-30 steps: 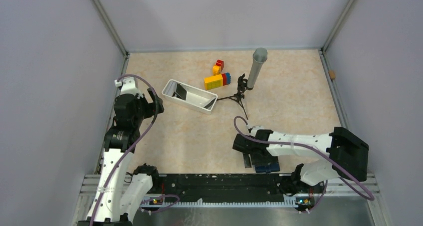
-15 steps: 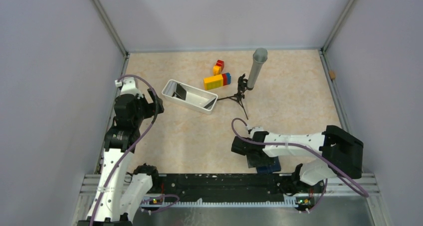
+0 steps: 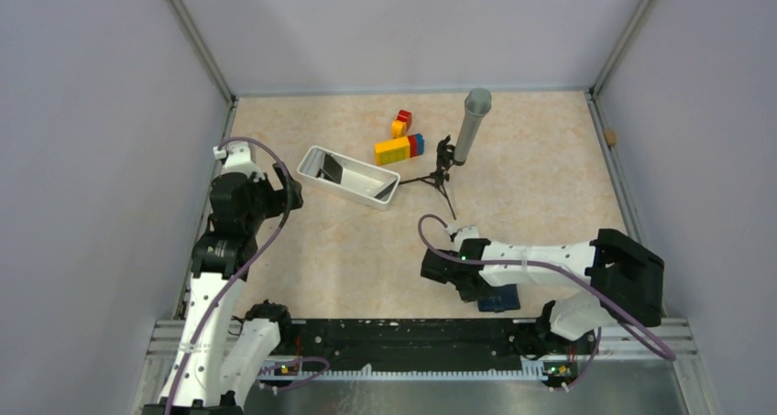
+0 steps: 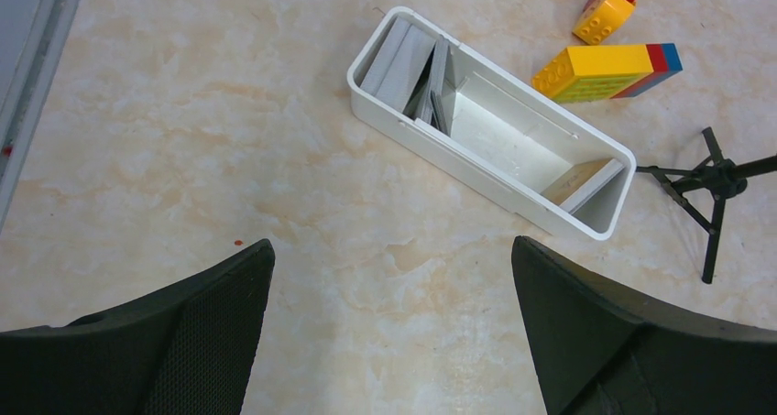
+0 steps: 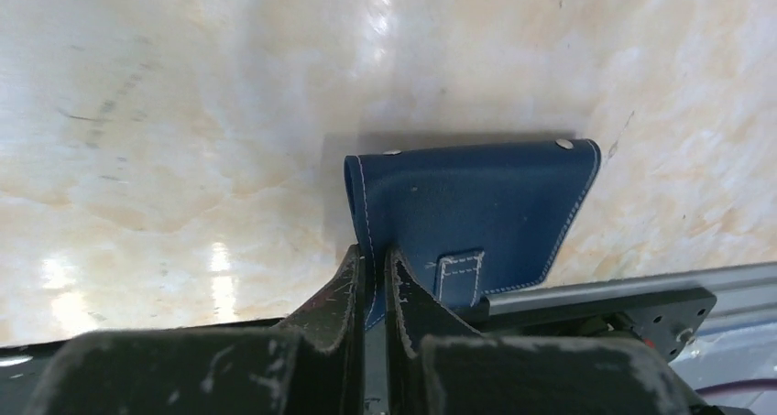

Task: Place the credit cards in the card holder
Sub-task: Pick up the card holder from the center of the board.

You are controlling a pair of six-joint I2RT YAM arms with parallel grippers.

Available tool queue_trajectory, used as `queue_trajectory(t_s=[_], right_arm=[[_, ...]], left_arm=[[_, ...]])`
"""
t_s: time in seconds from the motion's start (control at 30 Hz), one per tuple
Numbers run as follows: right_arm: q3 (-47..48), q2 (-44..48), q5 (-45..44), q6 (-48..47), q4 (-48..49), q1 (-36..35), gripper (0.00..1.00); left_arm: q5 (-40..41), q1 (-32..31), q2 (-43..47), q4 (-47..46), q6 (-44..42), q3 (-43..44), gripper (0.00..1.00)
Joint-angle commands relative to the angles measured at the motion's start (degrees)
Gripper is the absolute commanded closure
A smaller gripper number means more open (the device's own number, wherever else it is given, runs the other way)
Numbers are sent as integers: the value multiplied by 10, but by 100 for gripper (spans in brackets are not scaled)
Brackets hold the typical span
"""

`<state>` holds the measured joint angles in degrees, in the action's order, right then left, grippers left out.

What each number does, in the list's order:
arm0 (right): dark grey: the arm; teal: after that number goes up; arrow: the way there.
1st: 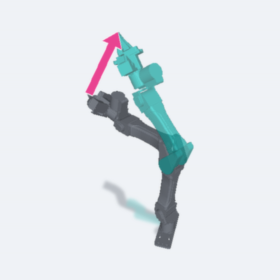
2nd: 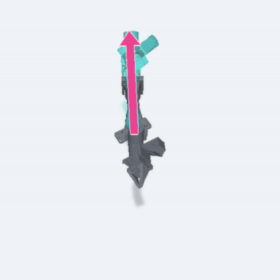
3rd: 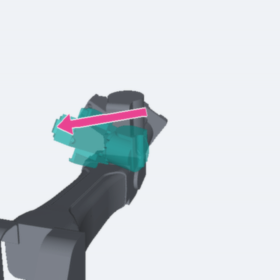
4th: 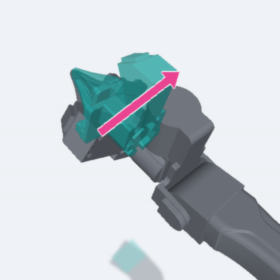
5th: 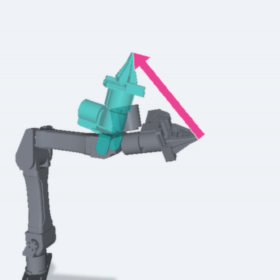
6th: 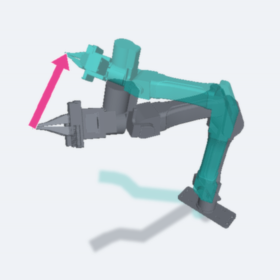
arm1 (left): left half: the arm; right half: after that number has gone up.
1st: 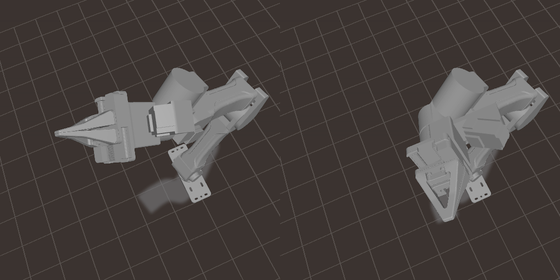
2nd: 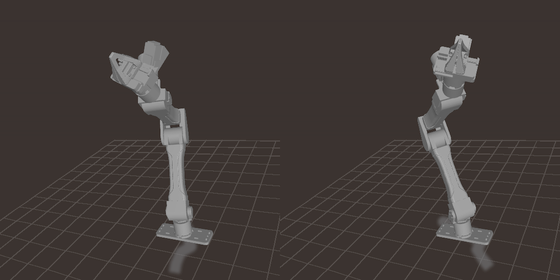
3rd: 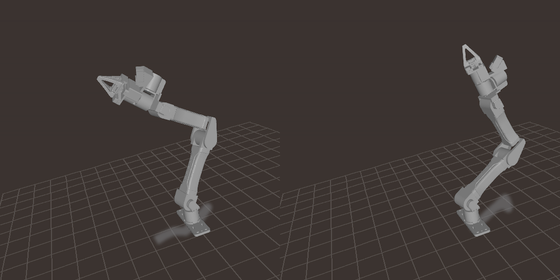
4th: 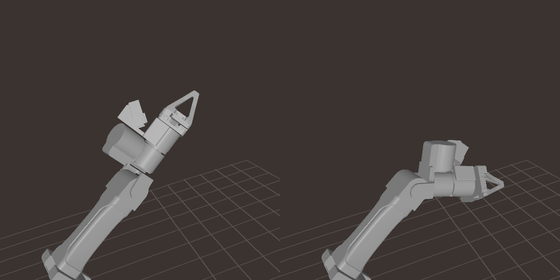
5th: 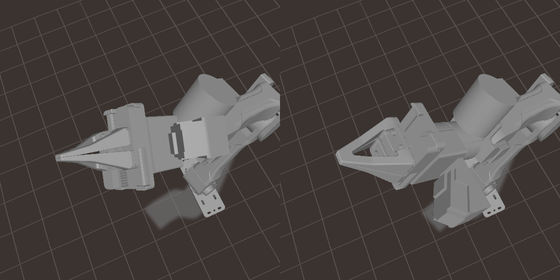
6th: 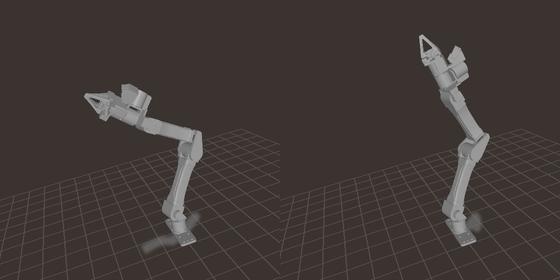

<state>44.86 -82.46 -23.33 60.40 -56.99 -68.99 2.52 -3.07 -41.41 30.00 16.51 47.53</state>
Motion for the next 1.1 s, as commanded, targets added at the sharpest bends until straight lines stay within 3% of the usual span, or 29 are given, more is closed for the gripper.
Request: queue_trajectory(t_s=[0.0, 0.2, 0.4, 0.6, 0.83, 1.07], right_arm=[[60, 29, -44, -62, 32, -4, 100], [70, 113, 61, -179, 145, 35, 100], [35, 169, 305, -284, 323, 133, 100], [53, 167, 553, -333, 411, 210, 100], [88, 143, 789, -342, 460, 234, 100], [96, 122, 874, -311, 516, 234, 100]], left_arm=[[-62, -6, 2, -33, -12, -6, 1], [-186, -41, 1, -70, -34, -21, 1], [-360, -114, -11, -124, -59, -48, 1], [-548, -176, -28, -203, -42, -80, 1], [-573, -199, -42, -218, -41, -89, 1], [-629, -252, -67, -239, -22, -92, 1]])
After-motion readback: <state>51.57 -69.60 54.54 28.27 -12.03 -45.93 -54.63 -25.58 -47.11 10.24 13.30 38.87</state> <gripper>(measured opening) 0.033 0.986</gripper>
